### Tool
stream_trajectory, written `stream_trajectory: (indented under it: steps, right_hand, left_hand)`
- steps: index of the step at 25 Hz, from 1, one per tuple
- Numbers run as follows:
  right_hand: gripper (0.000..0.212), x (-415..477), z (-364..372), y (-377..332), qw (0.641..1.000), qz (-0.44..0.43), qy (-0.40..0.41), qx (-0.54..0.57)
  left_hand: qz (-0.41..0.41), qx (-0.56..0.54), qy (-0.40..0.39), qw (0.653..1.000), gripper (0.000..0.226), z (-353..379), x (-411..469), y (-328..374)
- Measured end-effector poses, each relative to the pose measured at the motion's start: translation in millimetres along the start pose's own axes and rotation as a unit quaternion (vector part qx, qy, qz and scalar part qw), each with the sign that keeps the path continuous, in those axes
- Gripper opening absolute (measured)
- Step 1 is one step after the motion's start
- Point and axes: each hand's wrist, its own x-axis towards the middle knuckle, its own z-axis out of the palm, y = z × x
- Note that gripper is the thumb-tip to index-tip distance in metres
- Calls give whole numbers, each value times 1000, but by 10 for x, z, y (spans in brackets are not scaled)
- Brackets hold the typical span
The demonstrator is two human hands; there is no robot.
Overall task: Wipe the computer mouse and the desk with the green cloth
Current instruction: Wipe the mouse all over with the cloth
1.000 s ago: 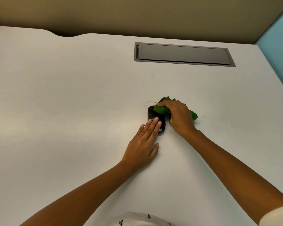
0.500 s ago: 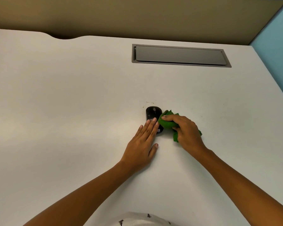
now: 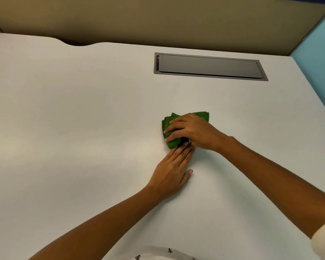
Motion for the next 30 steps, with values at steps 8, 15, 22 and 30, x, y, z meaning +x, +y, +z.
stream_trajectory:
  steps: [8,15,22,30]
  right_hand:
    - [55,223,116,421,997,40,-30,61]
    - [37,41,211,552,955,223,180,80]
    - [50,-295,263,211,982,124,130,61]
    - [49,-207,351,422,971,202,126,22]
  left_hand:
    - [9,-38,-2,999,74,41,5,6]
    - [15,-53,-3,998,73,-6,-9,25]
    - [-21,-46,36,998,63,-169,50,-142]
    - [11,-40,18,999,59,-239,36,-235]
